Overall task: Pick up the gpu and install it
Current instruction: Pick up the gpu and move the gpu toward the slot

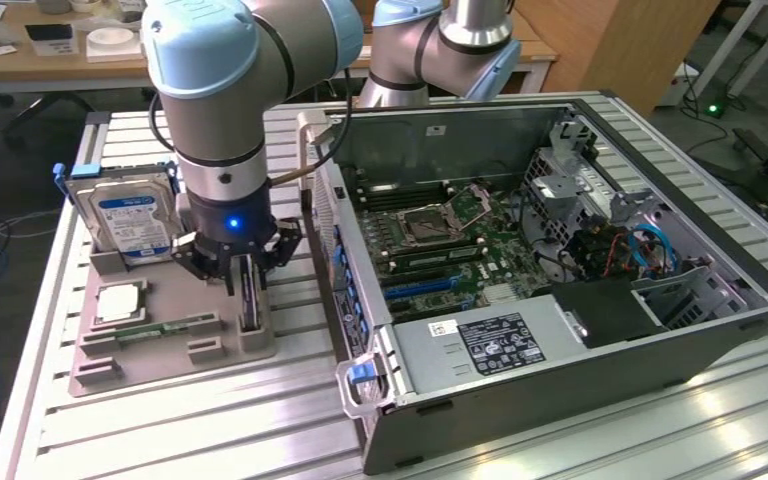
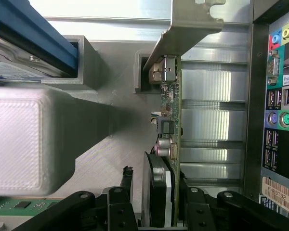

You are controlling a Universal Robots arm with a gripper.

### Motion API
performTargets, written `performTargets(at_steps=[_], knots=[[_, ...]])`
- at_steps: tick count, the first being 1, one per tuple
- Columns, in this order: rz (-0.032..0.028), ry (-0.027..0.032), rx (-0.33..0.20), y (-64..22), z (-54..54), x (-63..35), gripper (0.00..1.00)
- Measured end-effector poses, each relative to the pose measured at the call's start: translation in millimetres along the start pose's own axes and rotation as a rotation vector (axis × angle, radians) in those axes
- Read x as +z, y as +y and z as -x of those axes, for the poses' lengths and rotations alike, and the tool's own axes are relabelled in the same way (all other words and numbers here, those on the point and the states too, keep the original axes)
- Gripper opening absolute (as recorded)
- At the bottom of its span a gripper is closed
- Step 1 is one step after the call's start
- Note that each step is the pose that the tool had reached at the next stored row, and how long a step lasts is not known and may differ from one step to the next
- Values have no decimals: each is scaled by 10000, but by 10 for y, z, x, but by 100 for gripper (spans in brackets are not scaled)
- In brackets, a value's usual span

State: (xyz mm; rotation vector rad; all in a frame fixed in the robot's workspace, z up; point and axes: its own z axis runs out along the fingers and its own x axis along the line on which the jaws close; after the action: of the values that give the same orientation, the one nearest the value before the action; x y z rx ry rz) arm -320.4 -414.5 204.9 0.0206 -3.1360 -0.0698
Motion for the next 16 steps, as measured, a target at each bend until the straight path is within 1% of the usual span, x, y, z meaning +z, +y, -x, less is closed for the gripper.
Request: performTargets(at_steps=[5, 6, 8, 9, 16], knots=[[0, 0, 1, 0, 0, 2, 44], [0, 0, 1, 0, 0, 2, 37], [-1, 0, 1, 0, 0, 2, 37], [0, 0, 1, 0, 0, 3, 30], [0, -1, 0, 0, 0, 9, 30]])
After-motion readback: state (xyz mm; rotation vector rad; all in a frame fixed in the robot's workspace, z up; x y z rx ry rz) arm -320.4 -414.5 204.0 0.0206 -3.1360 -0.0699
